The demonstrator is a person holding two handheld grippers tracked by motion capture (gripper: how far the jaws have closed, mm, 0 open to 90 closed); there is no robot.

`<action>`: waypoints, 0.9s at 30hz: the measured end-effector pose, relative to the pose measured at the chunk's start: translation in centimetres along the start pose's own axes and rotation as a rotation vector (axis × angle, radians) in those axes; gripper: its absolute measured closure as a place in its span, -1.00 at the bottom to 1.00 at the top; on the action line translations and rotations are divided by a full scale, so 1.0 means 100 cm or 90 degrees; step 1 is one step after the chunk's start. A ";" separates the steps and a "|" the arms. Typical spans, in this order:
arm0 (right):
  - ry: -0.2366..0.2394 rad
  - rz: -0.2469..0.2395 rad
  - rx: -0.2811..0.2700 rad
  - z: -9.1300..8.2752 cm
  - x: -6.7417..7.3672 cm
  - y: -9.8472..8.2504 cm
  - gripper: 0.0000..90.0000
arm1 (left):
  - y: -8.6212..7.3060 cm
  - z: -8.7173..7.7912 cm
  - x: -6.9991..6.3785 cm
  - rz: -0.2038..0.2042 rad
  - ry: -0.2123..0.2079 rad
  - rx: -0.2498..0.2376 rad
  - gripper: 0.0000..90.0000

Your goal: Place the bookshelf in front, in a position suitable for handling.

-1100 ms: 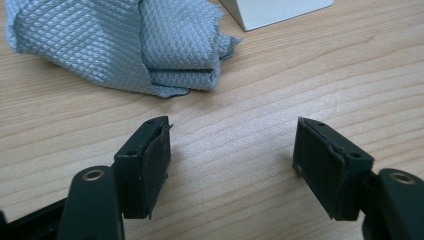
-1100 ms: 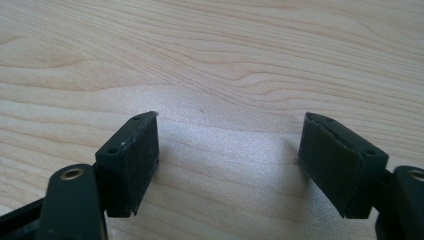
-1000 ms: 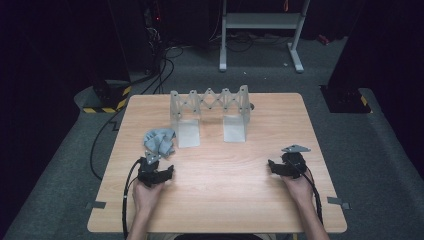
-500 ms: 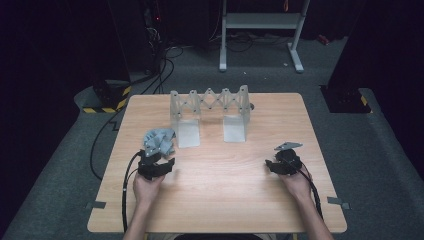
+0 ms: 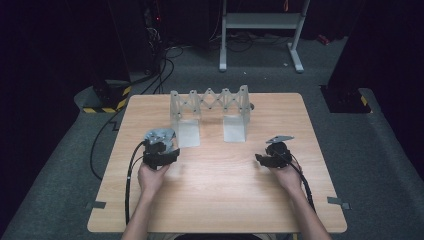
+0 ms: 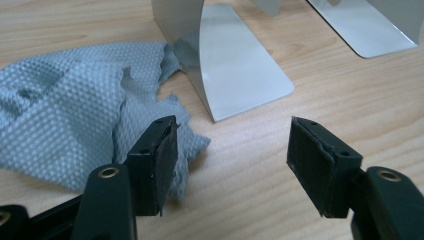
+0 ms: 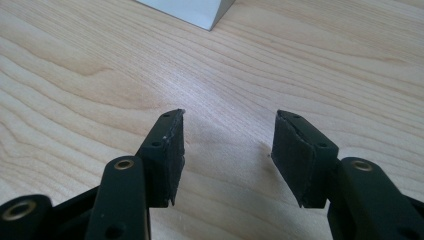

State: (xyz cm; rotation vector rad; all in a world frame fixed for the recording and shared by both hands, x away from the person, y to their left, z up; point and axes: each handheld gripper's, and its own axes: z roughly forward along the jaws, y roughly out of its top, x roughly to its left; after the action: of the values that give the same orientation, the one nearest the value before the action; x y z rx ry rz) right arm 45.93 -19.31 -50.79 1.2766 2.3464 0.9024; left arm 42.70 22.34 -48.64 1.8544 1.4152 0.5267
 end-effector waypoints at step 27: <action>-0.026 0.085 -0.075 0.036 0.005 0.053 0.33 | 0.029 0.043 0.007 -0.036 0.066 -0.009 -0.02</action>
State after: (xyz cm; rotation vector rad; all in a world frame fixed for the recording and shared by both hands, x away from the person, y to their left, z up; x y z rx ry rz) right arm 50.96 -15.46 -49.96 1.4029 2.1629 1.0295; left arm 47.76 21.32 -49.27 1.7930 1.5229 0.6105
